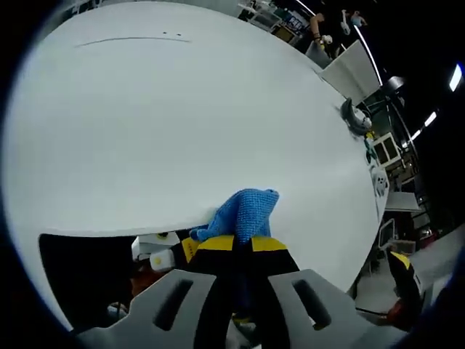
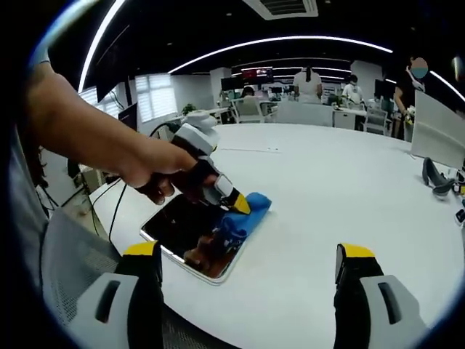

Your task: Wipe the mirror surface with the cleaning cloth until all visible marks leave the cleaned area.

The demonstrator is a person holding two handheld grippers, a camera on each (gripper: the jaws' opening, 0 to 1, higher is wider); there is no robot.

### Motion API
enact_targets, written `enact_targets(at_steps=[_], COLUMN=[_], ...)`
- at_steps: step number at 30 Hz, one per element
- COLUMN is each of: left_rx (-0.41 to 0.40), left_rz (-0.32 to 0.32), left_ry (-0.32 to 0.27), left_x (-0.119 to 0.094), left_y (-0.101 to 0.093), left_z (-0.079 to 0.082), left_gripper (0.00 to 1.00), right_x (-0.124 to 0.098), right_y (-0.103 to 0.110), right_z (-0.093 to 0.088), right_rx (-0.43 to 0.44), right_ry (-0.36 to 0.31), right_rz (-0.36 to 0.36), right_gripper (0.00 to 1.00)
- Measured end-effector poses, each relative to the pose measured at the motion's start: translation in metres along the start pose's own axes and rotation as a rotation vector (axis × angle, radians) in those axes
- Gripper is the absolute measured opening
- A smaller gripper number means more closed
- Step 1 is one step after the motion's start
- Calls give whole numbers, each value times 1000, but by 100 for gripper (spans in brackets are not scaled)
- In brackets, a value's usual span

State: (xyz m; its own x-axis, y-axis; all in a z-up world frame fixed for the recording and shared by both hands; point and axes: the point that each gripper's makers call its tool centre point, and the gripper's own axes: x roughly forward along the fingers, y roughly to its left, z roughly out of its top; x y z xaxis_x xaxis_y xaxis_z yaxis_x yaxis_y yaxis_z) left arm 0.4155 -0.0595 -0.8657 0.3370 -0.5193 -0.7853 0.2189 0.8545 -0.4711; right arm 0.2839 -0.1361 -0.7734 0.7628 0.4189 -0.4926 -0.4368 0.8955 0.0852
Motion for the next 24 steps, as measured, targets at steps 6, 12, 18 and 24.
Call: enact_targets(at_steps=[6,12,18,24], left_rx=[23,45,34,27], left_rz=[6,7,-1,3], left_ry=[-16,-10,-6,0], left_x=[1,1,0,-5], left_y=[1,0,2,12], left_z=[5,5,5,6], left_gripper=[2,2,2,2], right_x=[0,0,0,0], right_y=[0,0,0,-1], right_z=[0,0,0,0], right_rx=[-1,-1,0,-2], right_ry=[0,2,1,1], right_rz=[-1,-2,-4,-4], right_gripper=[98,98,98,98])
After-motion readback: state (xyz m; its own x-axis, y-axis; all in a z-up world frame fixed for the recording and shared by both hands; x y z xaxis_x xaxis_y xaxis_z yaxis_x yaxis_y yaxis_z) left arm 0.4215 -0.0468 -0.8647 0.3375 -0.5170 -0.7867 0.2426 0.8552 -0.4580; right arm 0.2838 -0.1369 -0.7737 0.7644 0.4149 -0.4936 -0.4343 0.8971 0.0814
